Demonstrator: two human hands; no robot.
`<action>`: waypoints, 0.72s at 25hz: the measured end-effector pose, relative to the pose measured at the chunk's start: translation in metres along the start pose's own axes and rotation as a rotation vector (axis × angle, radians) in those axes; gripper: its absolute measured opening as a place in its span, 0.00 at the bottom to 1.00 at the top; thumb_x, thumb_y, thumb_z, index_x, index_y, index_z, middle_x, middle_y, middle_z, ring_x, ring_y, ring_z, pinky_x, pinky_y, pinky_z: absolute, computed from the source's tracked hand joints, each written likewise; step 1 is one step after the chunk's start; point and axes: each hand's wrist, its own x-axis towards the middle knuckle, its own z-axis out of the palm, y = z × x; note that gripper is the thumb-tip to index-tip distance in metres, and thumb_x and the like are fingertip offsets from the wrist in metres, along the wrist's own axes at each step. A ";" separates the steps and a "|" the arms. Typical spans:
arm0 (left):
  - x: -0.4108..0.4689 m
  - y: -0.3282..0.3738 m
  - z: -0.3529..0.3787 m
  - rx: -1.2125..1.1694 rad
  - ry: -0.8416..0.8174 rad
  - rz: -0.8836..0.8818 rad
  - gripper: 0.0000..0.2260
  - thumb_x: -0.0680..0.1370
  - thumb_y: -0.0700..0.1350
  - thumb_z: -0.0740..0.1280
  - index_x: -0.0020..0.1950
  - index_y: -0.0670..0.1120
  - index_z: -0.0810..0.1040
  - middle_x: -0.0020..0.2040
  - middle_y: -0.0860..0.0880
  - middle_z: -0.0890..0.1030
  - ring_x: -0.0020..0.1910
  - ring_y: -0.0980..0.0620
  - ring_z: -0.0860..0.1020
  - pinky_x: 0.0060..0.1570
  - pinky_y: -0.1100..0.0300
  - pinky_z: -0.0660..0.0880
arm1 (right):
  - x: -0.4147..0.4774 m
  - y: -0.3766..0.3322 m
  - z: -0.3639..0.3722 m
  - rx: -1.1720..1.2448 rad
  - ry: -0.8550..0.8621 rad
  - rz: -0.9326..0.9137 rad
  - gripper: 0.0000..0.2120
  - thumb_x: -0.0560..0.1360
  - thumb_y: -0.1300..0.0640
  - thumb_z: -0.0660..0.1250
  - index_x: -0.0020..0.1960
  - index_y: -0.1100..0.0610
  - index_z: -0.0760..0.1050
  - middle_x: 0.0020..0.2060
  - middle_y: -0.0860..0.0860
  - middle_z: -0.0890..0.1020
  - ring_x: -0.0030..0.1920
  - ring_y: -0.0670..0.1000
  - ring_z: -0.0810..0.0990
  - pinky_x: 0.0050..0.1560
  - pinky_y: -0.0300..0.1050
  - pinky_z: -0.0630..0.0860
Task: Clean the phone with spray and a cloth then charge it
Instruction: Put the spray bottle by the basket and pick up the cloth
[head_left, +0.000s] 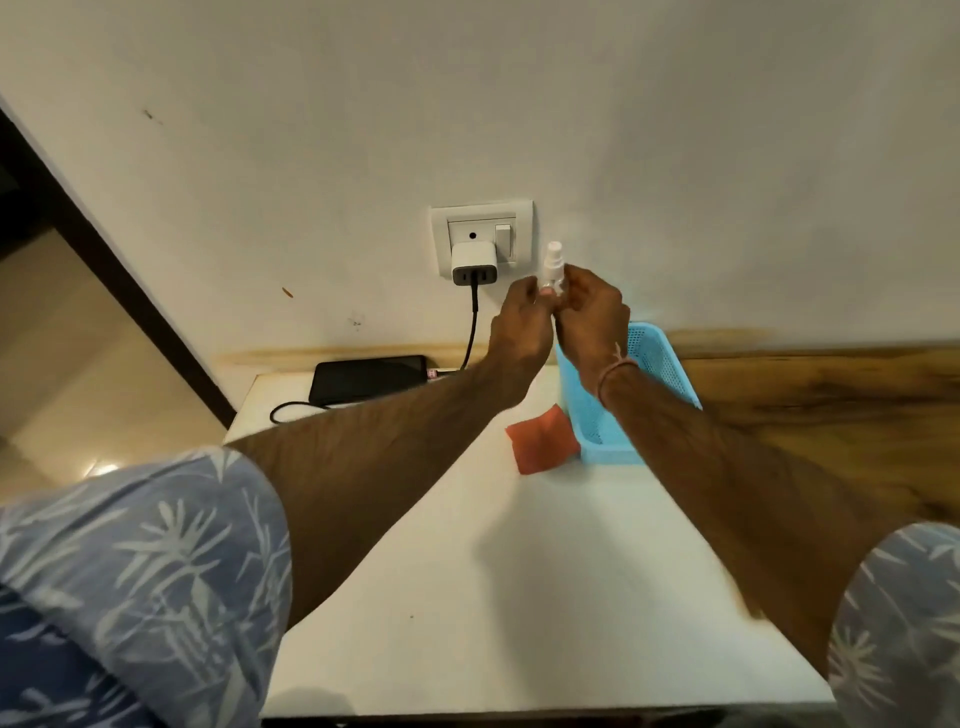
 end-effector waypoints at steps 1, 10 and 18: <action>0.006 0.008 0.007 0.019 -0.014 -0.014 0.16 0.85 0.47 0.55 0.72 0.45 0.68 0.67 0.46 0.75 0.57 0.51 0.72 0.56 0.58 0.68 | 0.008 -0.002 -0.006 -0.014 0.018 -0.006 0.19 0.75 0.61 0.70 0.65 0.53 0.76 0.59 0.50 0.82 0.58 0.53 0.80 0.63 0.53 0.75; 0.035 -0.008 0.045 0.263 -0.093 -0.134 0.19 0.86 0.51 0.53 0.71 0.42 0.71 0.66 0.42 0.76 0.60 0.44 0.75 0.64 0.52 0.71 | 0.027 0.042 -0.023 -0.084 0.014 0.073 0.16 0.76 0.63 0.69 0.63 0.58 0.76 0.57 0.54 0.82 0.56 0.56 0.80 0.63 0.56 0.76; 0.044 -0.048 0.051 0.631 -0.064 -0.146 0.21 0.84 0.58 0.50 0.70 0.50 0.71 0.67 0.44 0.66 0.67 0.42 0.63 0.66 0.45 0.62 | 0.028 0.078 -0.014 -0.051 -0.062 0.133 0.17 0.74 0.70 0.66 0.62 0.60 0.74 0.57 0.56 0.81 0.58 0.58 0.78 0.64 0.57 0.74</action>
